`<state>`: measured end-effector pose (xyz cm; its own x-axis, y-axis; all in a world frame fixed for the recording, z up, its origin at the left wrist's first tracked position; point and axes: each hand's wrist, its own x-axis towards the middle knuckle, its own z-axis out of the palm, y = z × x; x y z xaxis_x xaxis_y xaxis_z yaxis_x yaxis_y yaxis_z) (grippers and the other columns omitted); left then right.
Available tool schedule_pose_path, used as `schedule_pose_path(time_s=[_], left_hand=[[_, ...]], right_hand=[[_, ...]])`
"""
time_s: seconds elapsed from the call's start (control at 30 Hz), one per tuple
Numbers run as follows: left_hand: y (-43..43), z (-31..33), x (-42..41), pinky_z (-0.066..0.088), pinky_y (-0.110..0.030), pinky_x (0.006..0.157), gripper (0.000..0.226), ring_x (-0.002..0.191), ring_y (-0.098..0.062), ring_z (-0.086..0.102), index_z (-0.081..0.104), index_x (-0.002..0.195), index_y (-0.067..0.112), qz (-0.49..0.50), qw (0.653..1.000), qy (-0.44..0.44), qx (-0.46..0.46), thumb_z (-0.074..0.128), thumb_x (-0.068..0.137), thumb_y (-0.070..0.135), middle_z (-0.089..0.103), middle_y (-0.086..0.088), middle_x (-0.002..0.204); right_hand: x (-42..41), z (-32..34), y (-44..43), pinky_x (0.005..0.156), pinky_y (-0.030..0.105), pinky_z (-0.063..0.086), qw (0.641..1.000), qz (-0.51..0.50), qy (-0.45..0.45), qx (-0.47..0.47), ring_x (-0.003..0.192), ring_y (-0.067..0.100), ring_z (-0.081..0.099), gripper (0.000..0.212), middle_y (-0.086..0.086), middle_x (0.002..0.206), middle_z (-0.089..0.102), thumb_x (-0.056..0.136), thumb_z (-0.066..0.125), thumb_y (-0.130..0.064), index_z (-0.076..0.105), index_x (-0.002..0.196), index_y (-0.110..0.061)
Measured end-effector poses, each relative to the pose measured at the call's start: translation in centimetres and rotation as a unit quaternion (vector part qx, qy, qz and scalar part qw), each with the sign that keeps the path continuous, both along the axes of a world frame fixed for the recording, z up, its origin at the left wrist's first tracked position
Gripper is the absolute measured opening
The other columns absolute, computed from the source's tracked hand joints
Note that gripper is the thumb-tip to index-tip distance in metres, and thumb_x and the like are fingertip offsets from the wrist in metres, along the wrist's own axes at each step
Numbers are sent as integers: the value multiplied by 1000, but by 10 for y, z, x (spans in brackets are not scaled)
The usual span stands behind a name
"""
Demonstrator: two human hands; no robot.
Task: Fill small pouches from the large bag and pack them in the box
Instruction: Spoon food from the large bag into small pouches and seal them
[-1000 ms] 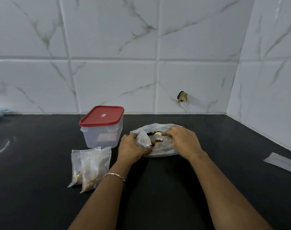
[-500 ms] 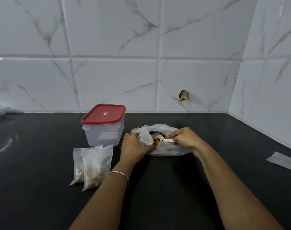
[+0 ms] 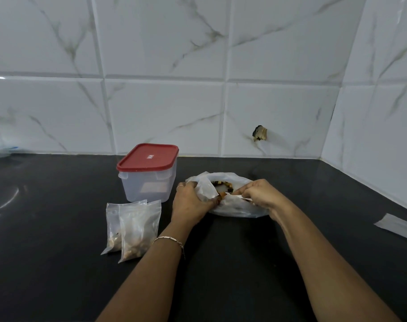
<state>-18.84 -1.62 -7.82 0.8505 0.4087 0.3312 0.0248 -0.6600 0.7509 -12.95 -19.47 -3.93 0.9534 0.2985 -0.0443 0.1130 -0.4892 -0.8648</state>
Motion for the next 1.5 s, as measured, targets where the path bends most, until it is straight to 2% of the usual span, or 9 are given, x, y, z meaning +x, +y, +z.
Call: schedule_pose_path(time_s=[0.13, 0.33, 0.57, 0.73, 0.87, 1.03, 1.17, 1.37, 1.5], left_hand=[[1, 4, 1, 49, -40, 97, 72, 113, -22, 55, 60, 123, 15, -24, 999, -19, -28, 84, 62, 45, 57, -6, 121], [2, 6, 1, 49, -31, 93, 64, 107, -18, 57, 58, 124, 15, -63, 991, -29, -111, 86, 67, 22, 61, -1, 116], [3, 8, 2, 47, -38, 101, 77, 115, -18, 55, 53, 131, 15, -74, 987, -18, -144, 88, 64, 30, 58, -1, 125], [1, 10, -1, 38, -32, 108, 76, 126, -21, 44, 50, 131, 18, -33, 994, -29, -101, 86, 66, 34, 37, -3, 140], [1, 10, -3, 38, -22, 97, 66, 122, -20, 44, 55, 121, 18, 3, 997, -47, -53, 86, 65, 34, 32, -2, 137], [1, 7, -3, 40, -25, 93, 68, 119, -20, 45, 57, 119, 18, 11, 999, -29, -32, 85, 63, 42, 33, 0, 134], [1, 8, -3, 40, -28, 97, 72, 123, -22, 43, 56, 124, 18, 15, 999, -21, -26, 85, 64, 42, 33, -2, 137], [-1, 9, -2, 40, -33, 101, 74, 125, -23, 42, 55, 126, 18, 8, 1000, -15, -27, 84, 64, 48, 34, -3, 138], [-1, 8, 0, 41, -32, 100, 71, 124, -22, 42, 56, 123, 19, 5, 999, -16, -39, 84, 63, 47, 35, -3, 136]], right_hand=[[0, -6, 6, 72, 23, 42, 1000, -19, -2, 13, 100, 14, 56, 39, 1, 109, 67, 86, 52, 0, 75, 72, -27], [1, -7, 9, 69, 16, 43, 998, -22, 13, 61, 105, 14, 57, 38, 1, 110, 69, 88, 54, 4, 75, 74, -25], [3, -4, 7, 73, 23, 47, 994, -35, 51, 92, 103, 18, 60, 33, -2, 105, 71, 88, 55, 0, 79, 80, -20], [-3, 4, 3, 57, 21, 43, 984, -48, 89, 148, 62, 12, 55, 26, 5, 84, 73, 87, 59, -4, 80, 77, -16], [-14, 15, 0, 42, 14, 35, 984, -42, 78, 157, 40, 3, 46, 20, 5, 76, 70, 88, 59, -7, 78, 90, -11], [-21, 24, -3, 44, 14, 36, 987, -40, 44, 148, 61, 6, 49, 21, 3, 80, 70, 90, 57, -8, 77, 92, -14], [-26, 30, -3, 37, 10, 33, 986, -25, 33, 164, 53, 5, 46, 22, 6, 81, 70, 89, 57, -6, 77, 88, -15], [-29, 27, 6, 58, 16, 37, 990, 19, -18, 142, 83, 9, 59, 28, 1, 79, 73, 85, 53, 4, 78, 83, -10], [-34, 24, 12, 62, 8, 41, 991, 34, -75, 108, 77, 0, 61, 28, 3, 81, 72, 89, 51, 2, 75, 90, -11]])
